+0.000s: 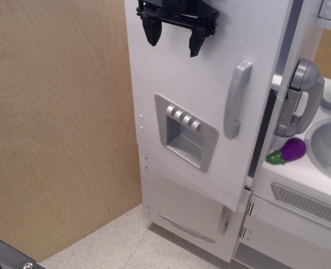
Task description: Close fridge
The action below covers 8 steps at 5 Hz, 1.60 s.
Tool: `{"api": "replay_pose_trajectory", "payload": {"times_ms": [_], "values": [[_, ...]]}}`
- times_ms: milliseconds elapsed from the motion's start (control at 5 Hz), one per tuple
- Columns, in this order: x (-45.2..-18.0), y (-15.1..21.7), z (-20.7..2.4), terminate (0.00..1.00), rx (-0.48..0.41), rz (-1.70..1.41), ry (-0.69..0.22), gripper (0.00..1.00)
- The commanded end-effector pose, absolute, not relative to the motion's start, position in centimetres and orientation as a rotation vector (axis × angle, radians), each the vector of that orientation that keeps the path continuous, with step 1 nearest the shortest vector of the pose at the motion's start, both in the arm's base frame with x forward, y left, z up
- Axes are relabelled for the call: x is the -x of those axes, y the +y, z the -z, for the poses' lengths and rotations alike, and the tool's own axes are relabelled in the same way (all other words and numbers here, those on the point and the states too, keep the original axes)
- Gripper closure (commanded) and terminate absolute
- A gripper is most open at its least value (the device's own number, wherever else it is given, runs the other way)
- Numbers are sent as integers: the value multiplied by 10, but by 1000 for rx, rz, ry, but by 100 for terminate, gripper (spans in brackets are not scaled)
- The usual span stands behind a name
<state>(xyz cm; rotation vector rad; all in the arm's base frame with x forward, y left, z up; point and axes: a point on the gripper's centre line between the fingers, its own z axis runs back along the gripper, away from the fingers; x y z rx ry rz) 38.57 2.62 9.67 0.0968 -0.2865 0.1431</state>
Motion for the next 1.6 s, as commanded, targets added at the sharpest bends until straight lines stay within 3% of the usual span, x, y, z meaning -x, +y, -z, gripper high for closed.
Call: {"api": "replay_pose_trajectory", "payload": {"times_ms": [0,400,600,1200,1400], "values": [[-411,32,-113,0,-107,-179,-343,0],[-424,33,-116,0,-96,-221,-361,0],[-414,32,-121,0,-84,-202,-368,0],[-342,38,-116,0,-63,-82,-304,0],[-342,38,-116,0,-63,-82,-304,0]]}}
